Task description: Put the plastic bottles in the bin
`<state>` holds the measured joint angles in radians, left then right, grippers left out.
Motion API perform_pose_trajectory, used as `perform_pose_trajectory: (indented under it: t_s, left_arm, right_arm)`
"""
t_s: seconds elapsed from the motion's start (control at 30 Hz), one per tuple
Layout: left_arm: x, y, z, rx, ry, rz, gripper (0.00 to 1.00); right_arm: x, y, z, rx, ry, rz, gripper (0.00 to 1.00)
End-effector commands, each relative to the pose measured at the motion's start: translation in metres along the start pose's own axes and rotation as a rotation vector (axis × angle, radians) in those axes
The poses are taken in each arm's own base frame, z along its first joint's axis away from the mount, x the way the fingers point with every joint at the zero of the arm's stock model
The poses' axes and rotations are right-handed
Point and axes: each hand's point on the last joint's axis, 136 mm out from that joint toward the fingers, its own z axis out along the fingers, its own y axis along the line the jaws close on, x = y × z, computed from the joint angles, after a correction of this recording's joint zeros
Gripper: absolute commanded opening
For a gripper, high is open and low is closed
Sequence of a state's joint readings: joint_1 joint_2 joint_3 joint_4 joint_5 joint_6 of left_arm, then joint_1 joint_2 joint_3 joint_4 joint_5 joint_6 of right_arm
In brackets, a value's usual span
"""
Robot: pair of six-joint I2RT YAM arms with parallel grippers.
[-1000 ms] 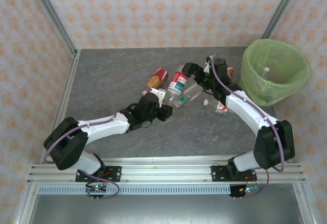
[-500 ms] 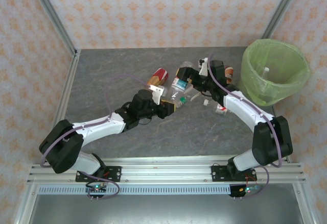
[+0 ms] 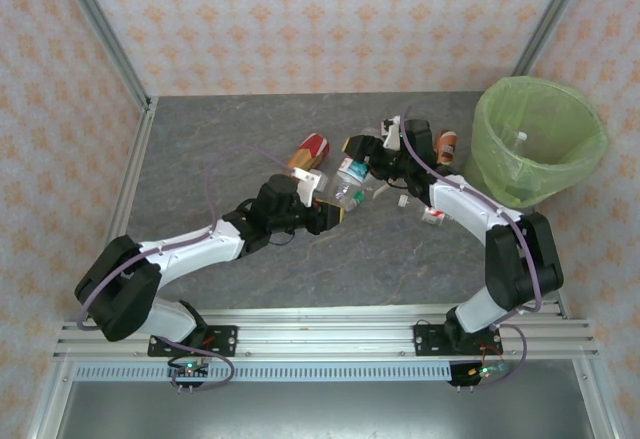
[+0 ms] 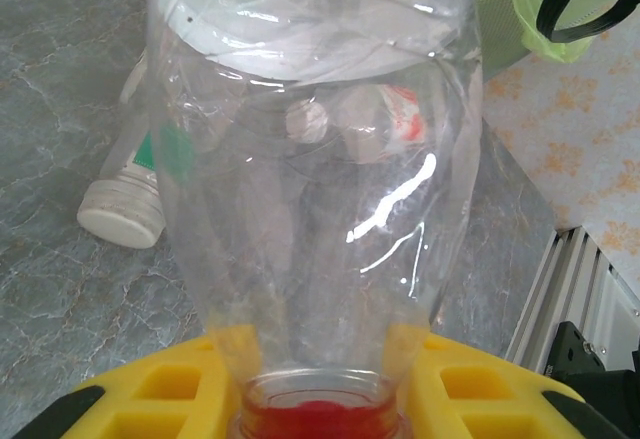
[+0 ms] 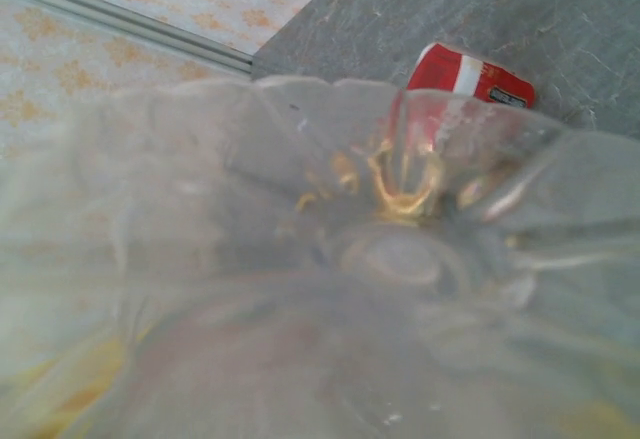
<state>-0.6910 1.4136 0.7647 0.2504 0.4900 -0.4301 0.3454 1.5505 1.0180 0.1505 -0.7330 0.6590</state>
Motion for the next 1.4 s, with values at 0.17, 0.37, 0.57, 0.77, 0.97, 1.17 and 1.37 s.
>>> perform_pose_trajectory:
  t_s: [0.17, 0.37, 0.57, 0.77, 0.97, 1.17, 1.37]
  left_arm:
    - [-0.024, -0.01, 0.0, 0.004, -0.046, 0.078, 0.0]
    - [-0.026, -0.006, 0.0, -0.023, -0.047, 0.07, 0.11]
    - [-0.026, -0.005, -0.001, -0.035, -0.037, 0.071, 0.33]
    - [-0.024, -0.004, -0.002, -0.046, -0.026, 0.074, 0.54]
    - [-0.029, -0.005, -0.004, -0.046, -0.043, 0.079, 0.73]
    - [-0.04, -0.013, -0.017, -0.031, -0.105, 0.085, 1.0]
    - [-0.054, 0.0, -0.042, -0.15, -0.202, 0.089, 1.0]
  right_arm:
    - [-0.023, 0.005, -0.008, 0.035, -0.083, -0.01, 0.57]
    - [-0.026, 0.006, -0.01, 0.037, -0.099, -0.004, 0.55]
    - [-0.028, 0.005, -0.009, 0.05, -0.108, 0.011, 0.52]
    - [-0.029, -0.002, -0.013, 0.087, -0.121, 0.003, 0.51]
    - [-0.029, -0.005, -0.014, 0.115, -0.123, 0.0, 0.5]
    - [-0.03, -0.009, -0.016, 0.146, -0.121, -0.016, 0.5]
    - [-0.03, -0.014, -0.018, 0.178, -0.13, -0.028, 0.5]
